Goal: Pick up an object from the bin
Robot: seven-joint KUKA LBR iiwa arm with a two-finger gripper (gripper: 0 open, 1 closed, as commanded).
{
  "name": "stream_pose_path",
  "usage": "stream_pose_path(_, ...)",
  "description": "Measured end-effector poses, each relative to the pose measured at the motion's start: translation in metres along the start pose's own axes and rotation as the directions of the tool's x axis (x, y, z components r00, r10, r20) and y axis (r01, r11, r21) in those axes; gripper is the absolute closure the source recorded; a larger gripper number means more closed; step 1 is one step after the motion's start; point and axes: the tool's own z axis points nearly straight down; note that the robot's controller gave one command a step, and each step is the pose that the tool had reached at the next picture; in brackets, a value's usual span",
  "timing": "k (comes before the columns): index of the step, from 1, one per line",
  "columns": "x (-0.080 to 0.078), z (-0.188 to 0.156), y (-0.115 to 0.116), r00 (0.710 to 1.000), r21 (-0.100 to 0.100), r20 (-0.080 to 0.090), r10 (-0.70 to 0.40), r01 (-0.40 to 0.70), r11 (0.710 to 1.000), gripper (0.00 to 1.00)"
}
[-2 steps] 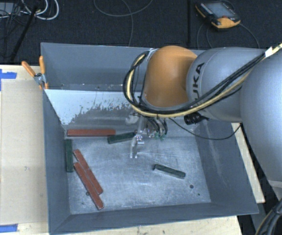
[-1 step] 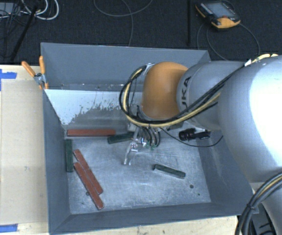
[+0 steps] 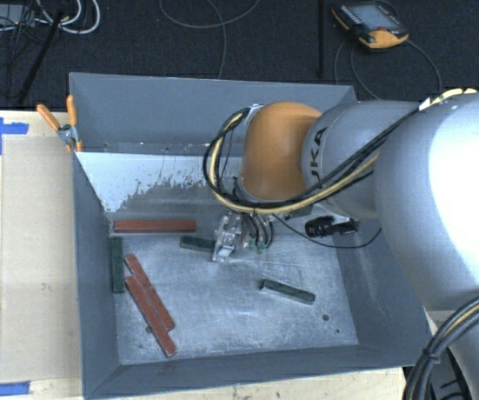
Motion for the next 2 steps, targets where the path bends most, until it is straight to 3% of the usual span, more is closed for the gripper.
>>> stream_pose_path(2,0.0001,-0.0006,-0.0002,1.0,0.0,0.0,0.0,0.0,1.0,1.0)
